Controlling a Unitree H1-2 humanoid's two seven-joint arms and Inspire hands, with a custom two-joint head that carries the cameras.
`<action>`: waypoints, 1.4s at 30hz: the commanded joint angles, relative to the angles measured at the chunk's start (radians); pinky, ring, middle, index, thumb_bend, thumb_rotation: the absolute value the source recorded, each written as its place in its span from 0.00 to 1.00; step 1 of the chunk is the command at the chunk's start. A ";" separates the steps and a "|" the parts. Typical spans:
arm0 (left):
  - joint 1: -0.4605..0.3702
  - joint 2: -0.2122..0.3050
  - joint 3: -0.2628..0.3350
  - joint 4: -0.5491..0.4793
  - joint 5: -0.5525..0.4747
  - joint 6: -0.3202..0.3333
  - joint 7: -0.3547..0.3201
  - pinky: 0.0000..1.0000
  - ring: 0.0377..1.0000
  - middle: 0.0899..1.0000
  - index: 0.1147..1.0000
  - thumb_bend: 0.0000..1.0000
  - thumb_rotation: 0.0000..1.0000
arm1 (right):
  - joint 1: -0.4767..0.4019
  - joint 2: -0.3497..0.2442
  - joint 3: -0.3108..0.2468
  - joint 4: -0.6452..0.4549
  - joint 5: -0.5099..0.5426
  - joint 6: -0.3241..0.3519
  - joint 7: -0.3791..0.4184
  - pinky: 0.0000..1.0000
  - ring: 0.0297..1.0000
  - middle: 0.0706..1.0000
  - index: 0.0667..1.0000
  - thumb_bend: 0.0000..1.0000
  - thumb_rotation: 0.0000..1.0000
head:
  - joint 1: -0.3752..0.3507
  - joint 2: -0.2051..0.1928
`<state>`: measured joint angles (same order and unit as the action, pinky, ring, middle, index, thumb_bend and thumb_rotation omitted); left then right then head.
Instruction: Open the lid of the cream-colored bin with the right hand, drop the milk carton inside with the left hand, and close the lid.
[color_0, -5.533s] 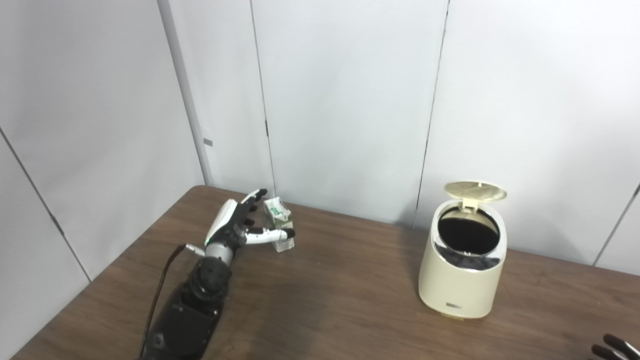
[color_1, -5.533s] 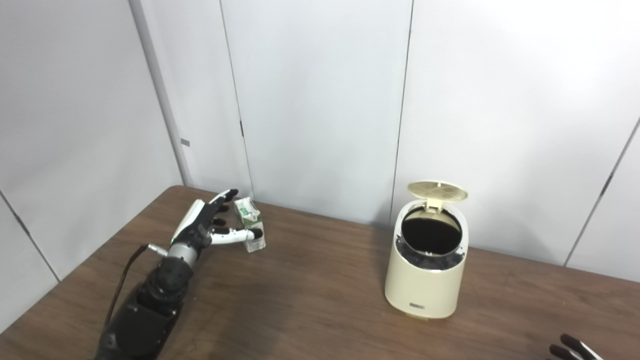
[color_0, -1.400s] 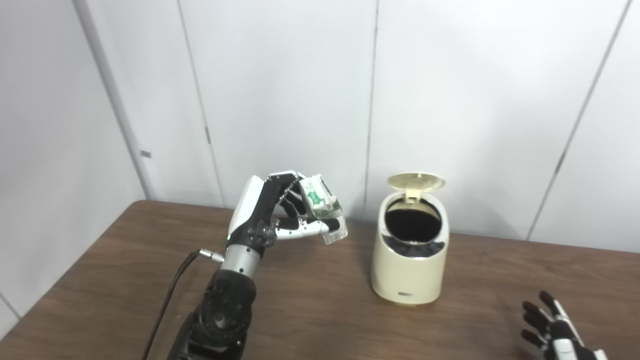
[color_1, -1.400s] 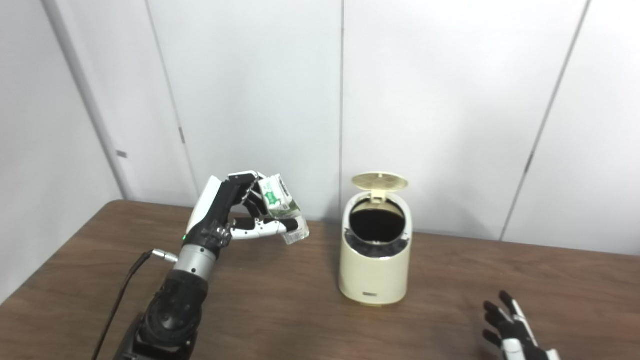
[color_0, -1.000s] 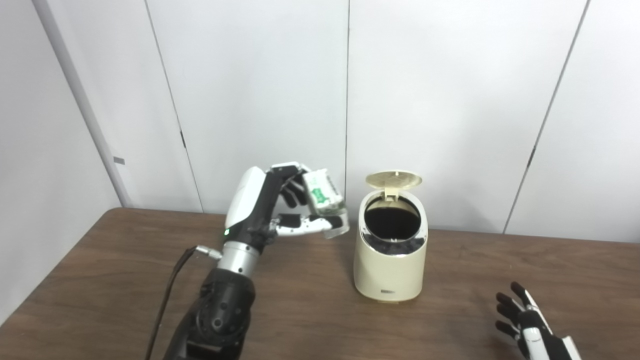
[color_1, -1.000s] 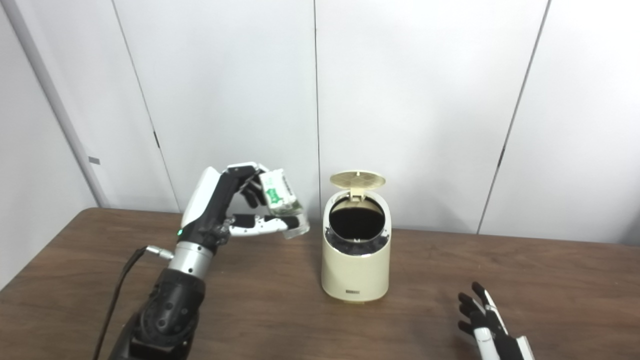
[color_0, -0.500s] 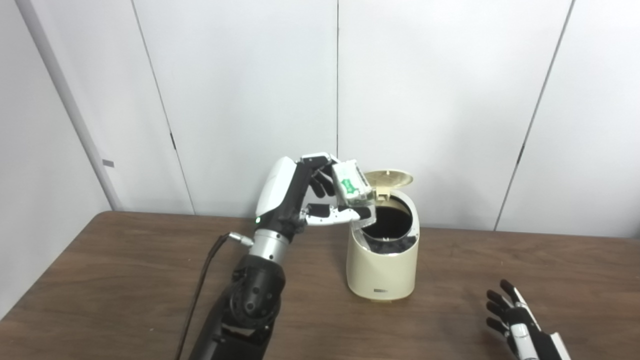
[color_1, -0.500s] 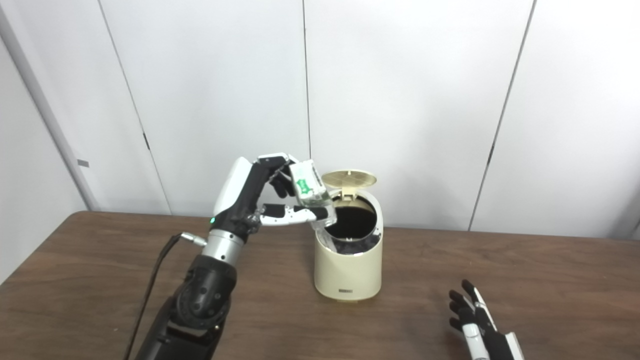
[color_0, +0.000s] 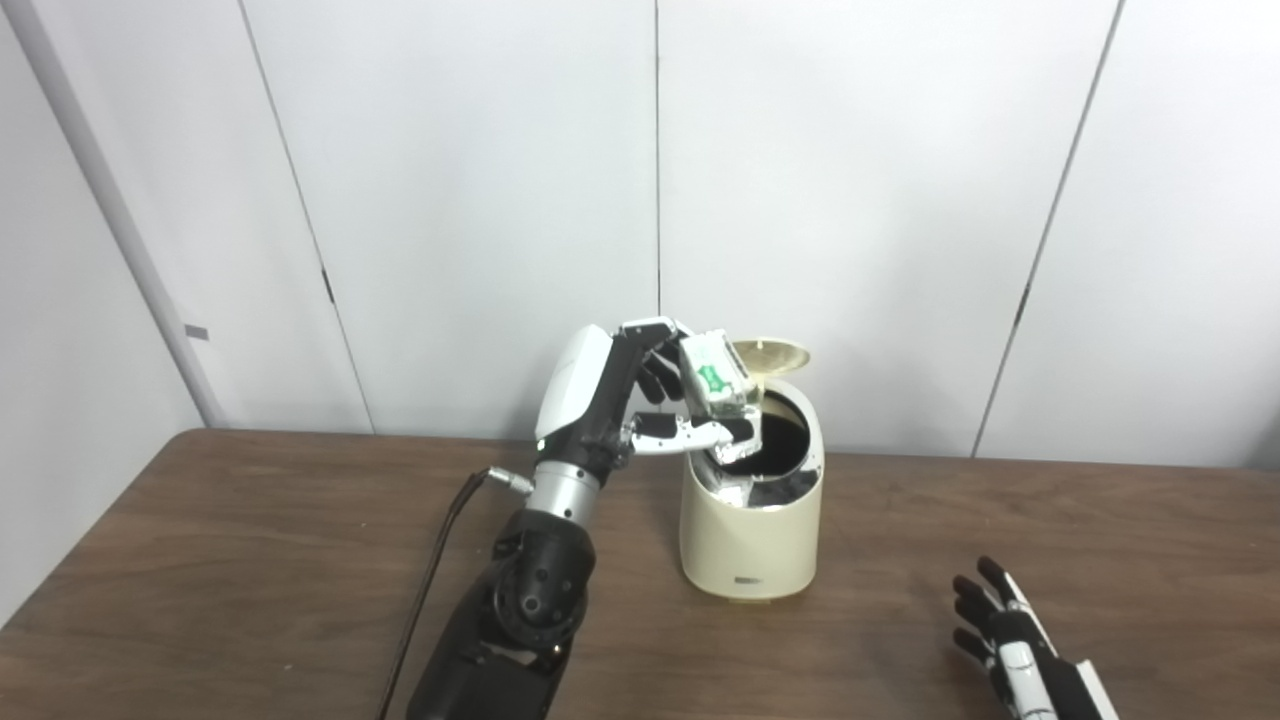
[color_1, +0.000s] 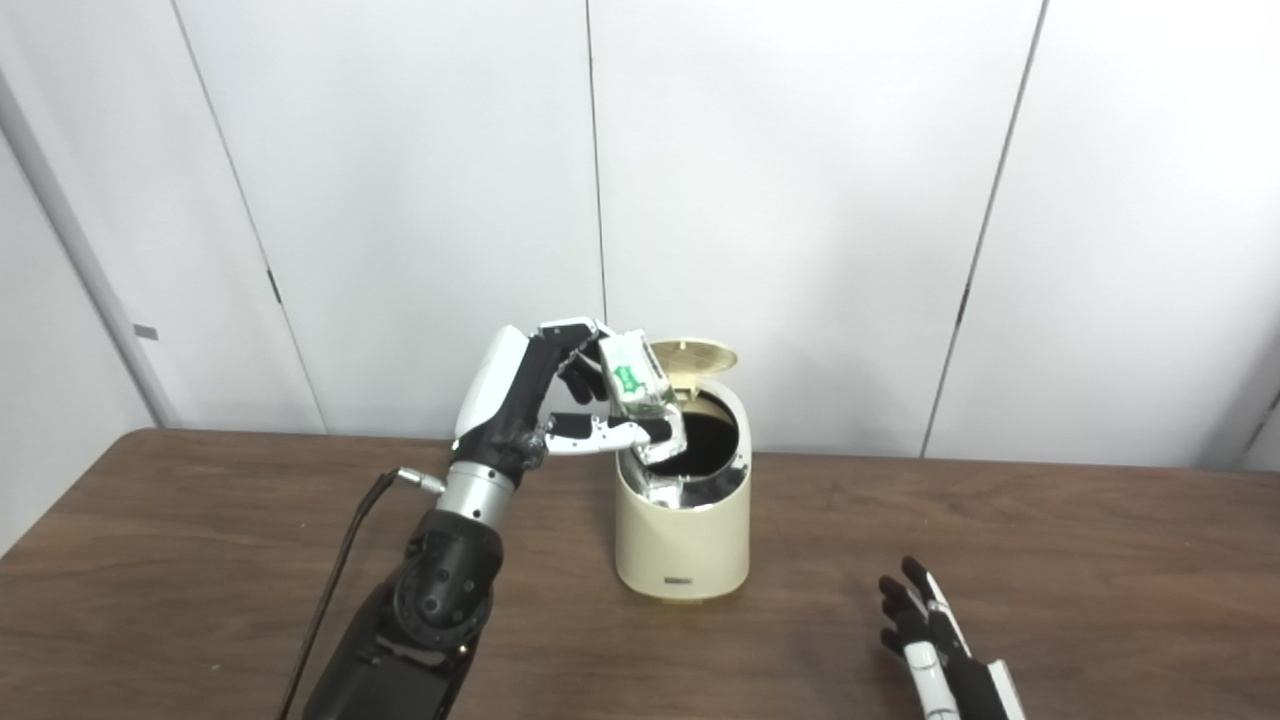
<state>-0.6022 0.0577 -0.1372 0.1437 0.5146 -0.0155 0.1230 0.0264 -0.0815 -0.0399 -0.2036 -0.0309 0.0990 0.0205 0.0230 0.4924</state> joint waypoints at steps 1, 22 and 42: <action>-0.078 -0.009 0.002 -0.004 -0.011 -0.059 0.040 0.40 0.40 0.43 0.44 0.50 0.00 | -0.027 0.005 0.004 -0.016 0.007 -0.048 0.001 0.90 0.93 0.91 0.96 0.54 0.93 | -0.002 0.001; -0.087 -0.042 -0.011 0.065 0.002 -0.118 0.098 0.38 0.39 0.44 0.44 0.50 0.00 | -0.023 0.006 0.007 -0.028 0.002 -0.053 -0.002 0.90 0.94 0.91 0.97 0.55 0.94 | -0.012 0.010; -0.077 -0.006 -0.035 0.052 0.057 -0.062 0.079 0.35 0.38 0.48 0.46 0.50 0.00 | -0.022 0.001 0.001 -0.026 0.009 -0.055 -0.002 0.90 0.92 0.90 0.96 0.55 0.93 | -0.002 0.023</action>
<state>-0.6261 0.0438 -0.1748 0.2378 0.5598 -0.0622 0.1875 0.0260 -0.0789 -0.0370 -0.2018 -0.0253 0.0815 0.0200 0.0199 0.5139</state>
